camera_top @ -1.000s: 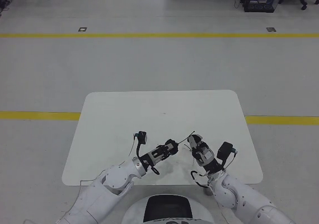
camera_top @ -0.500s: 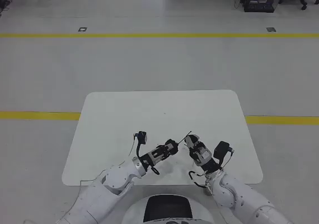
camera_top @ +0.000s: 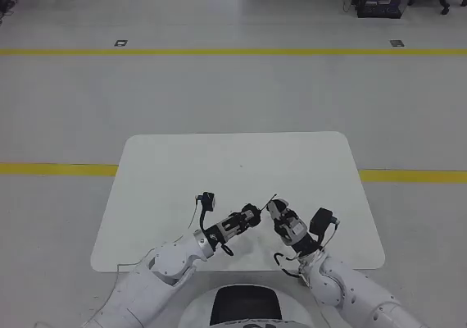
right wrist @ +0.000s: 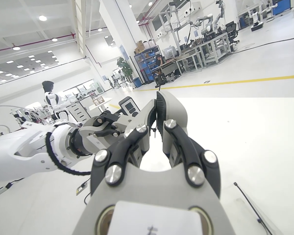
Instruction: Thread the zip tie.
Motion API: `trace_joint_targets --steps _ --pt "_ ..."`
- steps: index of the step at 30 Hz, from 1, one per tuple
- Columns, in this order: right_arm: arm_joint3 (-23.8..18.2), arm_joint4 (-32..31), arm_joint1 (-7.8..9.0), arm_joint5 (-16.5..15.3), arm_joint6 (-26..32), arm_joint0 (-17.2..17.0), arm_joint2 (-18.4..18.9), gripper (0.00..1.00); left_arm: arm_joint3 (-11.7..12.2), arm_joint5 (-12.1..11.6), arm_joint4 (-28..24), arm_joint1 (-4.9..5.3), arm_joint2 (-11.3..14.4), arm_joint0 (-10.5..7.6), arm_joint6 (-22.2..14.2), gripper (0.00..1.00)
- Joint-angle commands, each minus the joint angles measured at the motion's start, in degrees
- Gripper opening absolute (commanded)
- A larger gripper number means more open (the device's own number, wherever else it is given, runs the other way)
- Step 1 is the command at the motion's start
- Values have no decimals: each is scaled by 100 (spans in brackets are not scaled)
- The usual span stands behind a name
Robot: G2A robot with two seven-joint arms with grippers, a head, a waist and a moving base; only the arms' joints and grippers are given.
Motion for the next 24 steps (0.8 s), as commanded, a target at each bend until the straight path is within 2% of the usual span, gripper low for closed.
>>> trace_joint_targets --steps 1,24 --pt "-16 17 13 0 4 12 -34 0 0 0 0 0 0 0 0 0" --pt "35 402 133 0 -204 318 -620 0 0 0 0 0 0 0 0 0"
